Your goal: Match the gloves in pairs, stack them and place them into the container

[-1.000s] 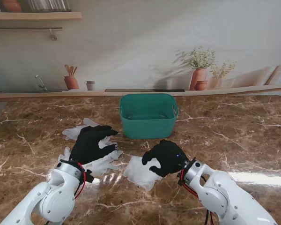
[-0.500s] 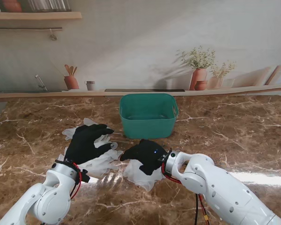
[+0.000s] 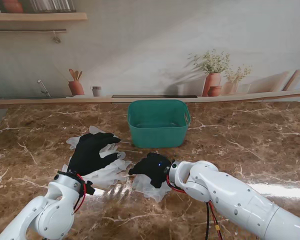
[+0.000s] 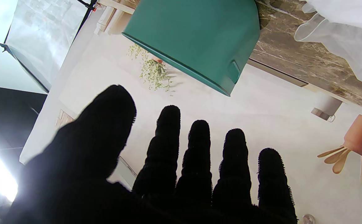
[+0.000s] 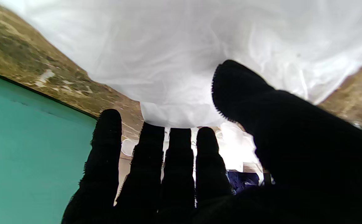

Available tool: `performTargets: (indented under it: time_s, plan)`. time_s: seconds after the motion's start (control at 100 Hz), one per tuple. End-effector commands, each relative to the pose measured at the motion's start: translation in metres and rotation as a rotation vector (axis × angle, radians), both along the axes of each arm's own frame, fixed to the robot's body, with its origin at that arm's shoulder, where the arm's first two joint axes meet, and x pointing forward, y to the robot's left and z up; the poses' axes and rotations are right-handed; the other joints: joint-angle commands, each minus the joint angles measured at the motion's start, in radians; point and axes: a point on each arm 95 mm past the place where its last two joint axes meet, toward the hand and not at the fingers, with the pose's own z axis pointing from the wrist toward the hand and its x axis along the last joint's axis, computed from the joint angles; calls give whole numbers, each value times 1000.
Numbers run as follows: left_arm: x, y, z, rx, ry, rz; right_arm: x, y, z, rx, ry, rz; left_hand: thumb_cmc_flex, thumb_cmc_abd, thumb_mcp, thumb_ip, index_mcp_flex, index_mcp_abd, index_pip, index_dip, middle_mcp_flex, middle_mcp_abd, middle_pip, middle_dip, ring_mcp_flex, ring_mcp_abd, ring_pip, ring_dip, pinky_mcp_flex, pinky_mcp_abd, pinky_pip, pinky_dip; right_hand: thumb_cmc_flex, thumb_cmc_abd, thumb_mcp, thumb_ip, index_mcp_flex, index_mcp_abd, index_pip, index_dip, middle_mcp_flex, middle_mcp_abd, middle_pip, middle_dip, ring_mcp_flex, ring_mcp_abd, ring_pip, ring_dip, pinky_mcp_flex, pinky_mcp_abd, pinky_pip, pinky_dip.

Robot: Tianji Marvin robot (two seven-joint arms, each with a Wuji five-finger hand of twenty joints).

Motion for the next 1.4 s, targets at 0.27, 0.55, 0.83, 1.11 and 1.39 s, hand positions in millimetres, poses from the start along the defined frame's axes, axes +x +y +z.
performTargets:
  time_s: [0.27, 0.55, 0.83, 1.11, 1.39]
  plan:
    - [-2, 0, -1, -1, 5, 5, 0, -6, -9, -24, -72, -82, 6, 30, -28, 20, 19, -23, 7, 7, 21, -27, -19, -13, 22, -42, -25, -6, -17, 4, -25, 14, -102, -188, -4, -35, 374, -178, 348, 158, 128, -108, 426, 721, -145, 3, 528, 448, -84, -11, 12, 29]
    - [-1, 0, -1, -2, 5, 4, -2, -11, -17, 17, -88, -93, 4, 32, -32, 20, 21, -29, 10, 9, 21, -32, -20, -14, 24, -48, -26, -6, -18, 9, -26, 16, -21, -237, -48, -223, 599, -457, 690, 623, -16, 24, 22, 174, -132, 46, 86, 27, -22, 4, 100, 58]
    - [-1, -1, -2, -2, 6, 3, -3, -12, -21, 130, -63, -107, 4, 31, -31, 19, 27, -35, 16, 11, 24, -38, -22, -15, 27, -48, -28, -7, -18, 9, -30, 14, 80, -297, -12, -203, 772, -420, 925, 850, 661, -41, 129, 295, 615, 69, 249, 202, 422, 63, 495, 58]
    - [0, -2, -2, -3, 7, -2, -4, -14, -22, 147, -51, -105, 9, 30, -33, 18, 59, -54, 40, 22, 31, -48, -24, -17, 30, -51, -29, -7, -18, 11, -34, 13, 134, -234, -34, -179, 445, -236, 470, 465, 678, -116, 243, 546, 605, 39, 375, 347, 388, 49, 527, 42]
    - [0, -2, -3, 0, 5, 1, -4, -18, -8, 166, -96, -102, 13, 35, -35, 18, 61, -53, 46, 25, 32, -43, -24, -17, 29, -50, -27, -7, -19, 13, -42, 9, 114, -192, -21, -173, 665, -435, 861, 65, 666, -99, 266, 607, 563, 37, 393, 418, 354, 51, 489, 40]
